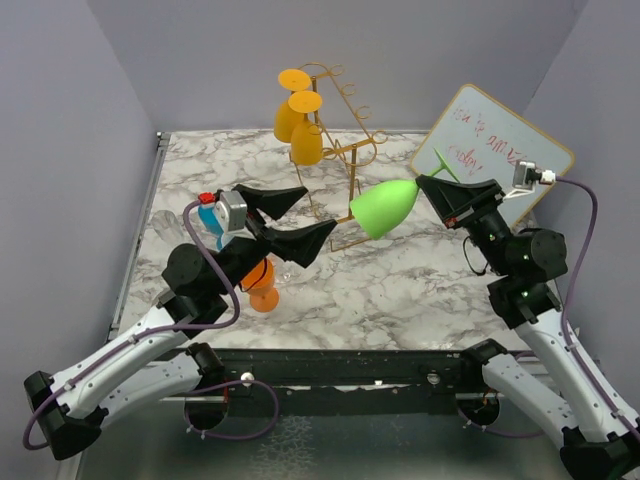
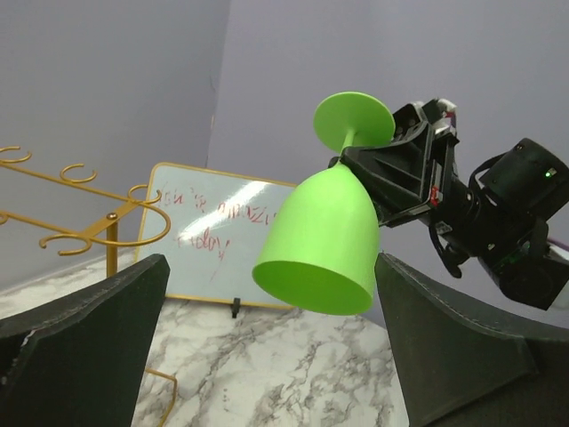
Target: Place the wine glass upside down on the wine glass rack
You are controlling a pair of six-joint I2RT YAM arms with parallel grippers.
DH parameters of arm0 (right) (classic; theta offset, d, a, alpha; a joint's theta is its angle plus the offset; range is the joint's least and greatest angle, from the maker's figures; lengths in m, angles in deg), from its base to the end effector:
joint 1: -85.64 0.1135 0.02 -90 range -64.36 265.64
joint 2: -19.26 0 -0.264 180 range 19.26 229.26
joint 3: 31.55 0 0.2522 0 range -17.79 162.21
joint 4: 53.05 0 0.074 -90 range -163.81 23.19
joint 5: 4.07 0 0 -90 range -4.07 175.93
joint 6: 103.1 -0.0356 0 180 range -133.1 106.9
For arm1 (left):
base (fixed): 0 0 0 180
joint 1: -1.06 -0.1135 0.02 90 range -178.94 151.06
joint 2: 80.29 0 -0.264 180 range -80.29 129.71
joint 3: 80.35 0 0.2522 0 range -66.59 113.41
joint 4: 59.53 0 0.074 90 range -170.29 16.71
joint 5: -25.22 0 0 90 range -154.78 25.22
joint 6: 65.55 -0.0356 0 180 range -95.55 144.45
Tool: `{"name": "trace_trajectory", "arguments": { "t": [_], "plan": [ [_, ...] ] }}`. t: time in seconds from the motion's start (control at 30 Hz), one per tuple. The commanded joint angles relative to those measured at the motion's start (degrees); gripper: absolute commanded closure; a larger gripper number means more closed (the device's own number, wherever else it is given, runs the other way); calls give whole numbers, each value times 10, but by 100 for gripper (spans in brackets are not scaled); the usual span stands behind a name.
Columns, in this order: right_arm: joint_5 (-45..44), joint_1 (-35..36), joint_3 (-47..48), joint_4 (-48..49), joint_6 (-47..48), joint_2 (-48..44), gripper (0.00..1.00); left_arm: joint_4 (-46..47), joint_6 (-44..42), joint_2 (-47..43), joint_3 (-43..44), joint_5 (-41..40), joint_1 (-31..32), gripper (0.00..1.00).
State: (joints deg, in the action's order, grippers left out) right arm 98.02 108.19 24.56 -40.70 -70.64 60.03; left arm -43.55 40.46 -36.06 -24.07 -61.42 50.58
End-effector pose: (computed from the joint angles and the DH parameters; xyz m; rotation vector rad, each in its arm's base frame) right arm 0.1446 0.0681 0.4032 0.1582 1.1923 1.3569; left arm 0.1115 -0.1338 0.4018 0.3822 1.0763 -1.0563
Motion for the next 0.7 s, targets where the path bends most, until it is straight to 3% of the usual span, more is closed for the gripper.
{"name": "trace_trajectory", "arguments": {
  "t": [0.0, 0.13, 0.33, 0.5, 0.67],
  "plan": [
    [41, 3, 56, -112, 145, -5, 99, -127, -11, -6, 60, -28, 2, 1],
    [5, 2, 98, -217, 266, -2, 99, -227, -9, 19, 128, -93, 2, 1],
    [-102, 2, 86, -255, 365, -7, 99, -291, -21, 38, 169, -219, 2, 1],
    [-192, 3, 94, -258, 389, 27, 99, -331, -28, 47, 184, -310, 2, 1],
    [-262, 2, 79, -217, 365, 103, 99, -340, -31, 49, 185, -344, 2, 1]
  ]
}}
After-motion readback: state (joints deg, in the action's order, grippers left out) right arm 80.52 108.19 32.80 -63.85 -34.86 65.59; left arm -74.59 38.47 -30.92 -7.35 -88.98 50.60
